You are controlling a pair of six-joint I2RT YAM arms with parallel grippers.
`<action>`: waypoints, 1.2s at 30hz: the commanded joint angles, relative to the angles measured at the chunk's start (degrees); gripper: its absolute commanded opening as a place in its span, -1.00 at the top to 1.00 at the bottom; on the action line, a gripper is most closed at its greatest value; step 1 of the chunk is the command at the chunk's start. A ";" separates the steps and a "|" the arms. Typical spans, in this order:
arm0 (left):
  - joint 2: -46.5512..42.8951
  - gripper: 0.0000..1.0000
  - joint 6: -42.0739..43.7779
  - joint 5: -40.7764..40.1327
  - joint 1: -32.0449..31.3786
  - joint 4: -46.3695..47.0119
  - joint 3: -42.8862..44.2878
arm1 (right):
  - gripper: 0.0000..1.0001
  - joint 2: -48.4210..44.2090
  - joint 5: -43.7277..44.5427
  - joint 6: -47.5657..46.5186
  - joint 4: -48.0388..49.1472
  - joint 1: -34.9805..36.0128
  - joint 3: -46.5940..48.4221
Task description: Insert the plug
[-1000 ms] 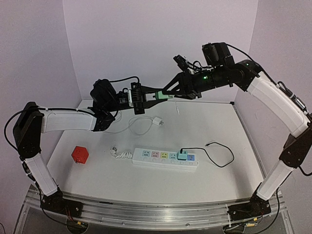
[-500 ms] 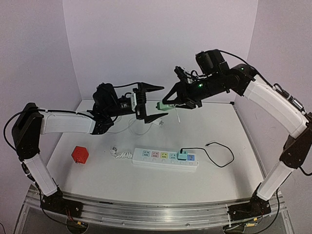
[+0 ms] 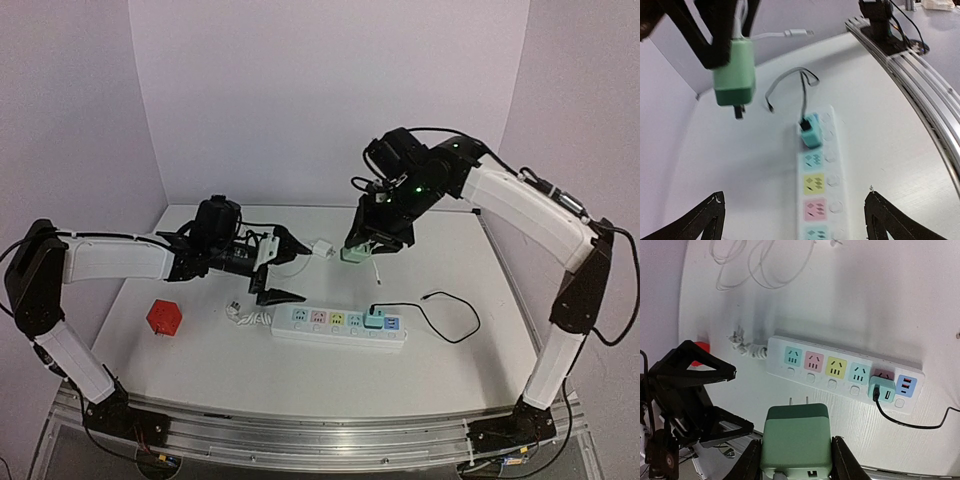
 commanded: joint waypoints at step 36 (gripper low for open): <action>17.88 -0.98 10.75 -9.75 0.31 -16.90 5.55 | 1.00 23.51 2.19 2.67 -17.15 0.99 9.40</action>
